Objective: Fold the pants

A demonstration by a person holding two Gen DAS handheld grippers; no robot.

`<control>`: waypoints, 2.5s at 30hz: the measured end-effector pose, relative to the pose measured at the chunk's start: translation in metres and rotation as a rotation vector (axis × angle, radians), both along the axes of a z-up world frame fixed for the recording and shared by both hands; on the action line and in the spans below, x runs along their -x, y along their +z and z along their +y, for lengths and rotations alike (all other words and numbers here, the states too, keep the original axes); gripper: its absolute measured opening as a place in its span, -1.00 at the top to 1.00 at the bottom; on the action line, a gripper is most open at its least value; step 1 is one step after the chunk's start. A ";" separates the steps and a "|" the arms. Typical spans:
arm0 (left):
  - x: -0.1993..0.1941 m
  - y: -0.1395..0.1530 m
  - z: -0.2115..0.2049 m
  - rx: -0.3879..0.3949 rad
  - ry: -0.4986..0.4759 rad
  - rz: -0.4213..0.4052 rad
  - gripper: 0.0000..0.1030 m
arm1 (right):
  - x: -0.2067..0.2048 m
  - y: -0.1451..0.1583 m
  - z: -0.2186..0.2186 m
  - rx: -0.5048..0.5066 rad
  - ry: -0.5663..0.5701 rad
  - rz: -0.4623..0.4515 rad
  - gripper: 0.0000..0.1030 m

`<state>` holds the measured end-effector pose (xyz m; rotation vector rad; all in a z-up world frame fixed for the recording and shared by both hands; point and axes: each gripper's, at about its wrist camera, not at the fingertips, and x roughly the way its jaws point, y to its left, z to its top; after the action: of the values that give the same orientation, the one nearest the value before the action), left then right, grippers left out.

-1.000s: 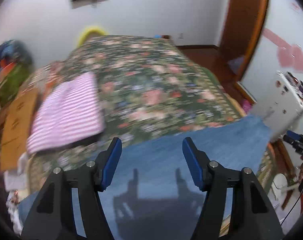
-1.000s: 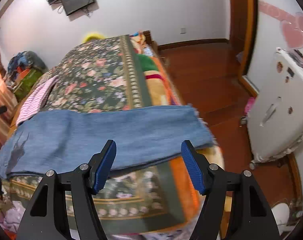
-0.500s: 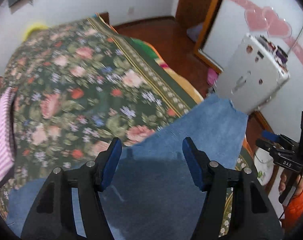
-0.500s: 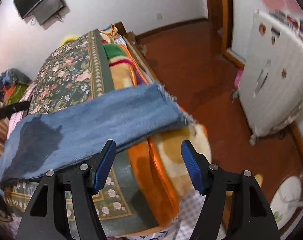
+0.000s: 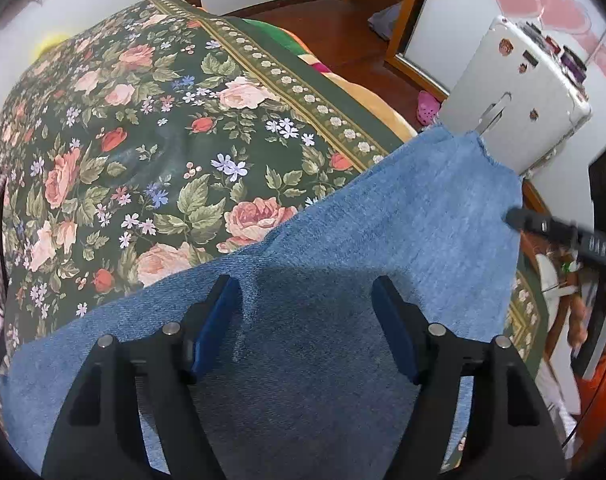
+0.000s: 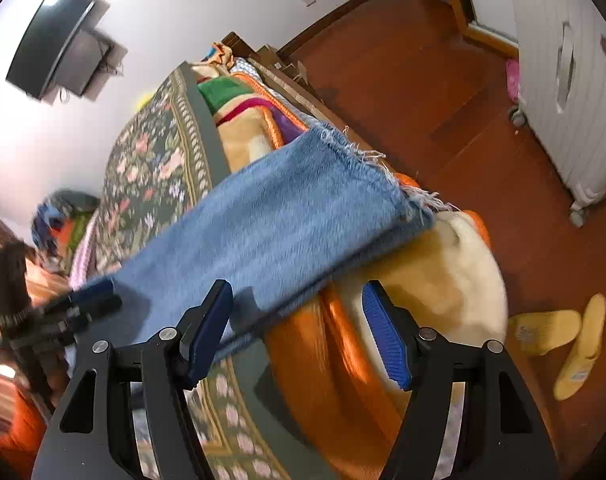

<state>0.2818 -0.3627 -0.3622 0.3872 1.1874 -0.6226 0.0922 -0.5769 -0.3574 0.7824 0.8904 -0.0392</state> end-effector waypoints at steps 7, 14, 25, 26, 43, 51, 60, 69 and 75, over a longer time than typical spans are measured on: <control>0.001 -0.001 -0.004 -0.014 -0.017 -0.009 -0.44 | -0.014 -0.008 -0.003 0.010 -0.008 -0.030 0.08; 0.008 -0.005 -0.010 -0.060 -0.038 -0.048 -0.46 | -0.013 0.010 -0.002 0.096 -0.001 -0.081 0.66; 0.009 0.013 0.001 -0.046 0.018 -0.117 -0.46 | 0.002 0.088 0.020 0.192 0.059 -0.240 0.79; 0.009 0.019 0.006 -0.034 0.034 -0.130 -0.46 | 0.003 0.095 0.024 0.201 0.067 -0.253 0.79; 0.049 0.136 0.173 0.142 0.280 -0.325 -0.46 | -0.027 0.199 0.174 0.322 0.414 -0.495 0.80; 0.080 0.149 0.257 0.202 0.396 -0.351 -0.46 | -0.050 0.185 0.274 0.355 0.655 -0.471 0.80; 0.104 0.144 0.335 0.186 0.534 -0.371 -0.46 | -0.057 0.122 0.353 0.336 0.883 -0.347 0.80; 0.103 0.128 0.343 0.242 0.532 -0.294 -0.46 | -0.047 0.071 0.379 0.389 1.002 -0.250 0.71; 0.078 0.107 0.310 0.234 0.468 -0.224 -0.46 | -0.036 0.083 0.384 0.390 1.032 -0.250 0.30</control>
<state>0.2039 -0.0532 -0.2552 -0.0248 0.9328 -0.2954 0.1287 -0.1934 -0.2748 -0.0958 0.9196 0.7559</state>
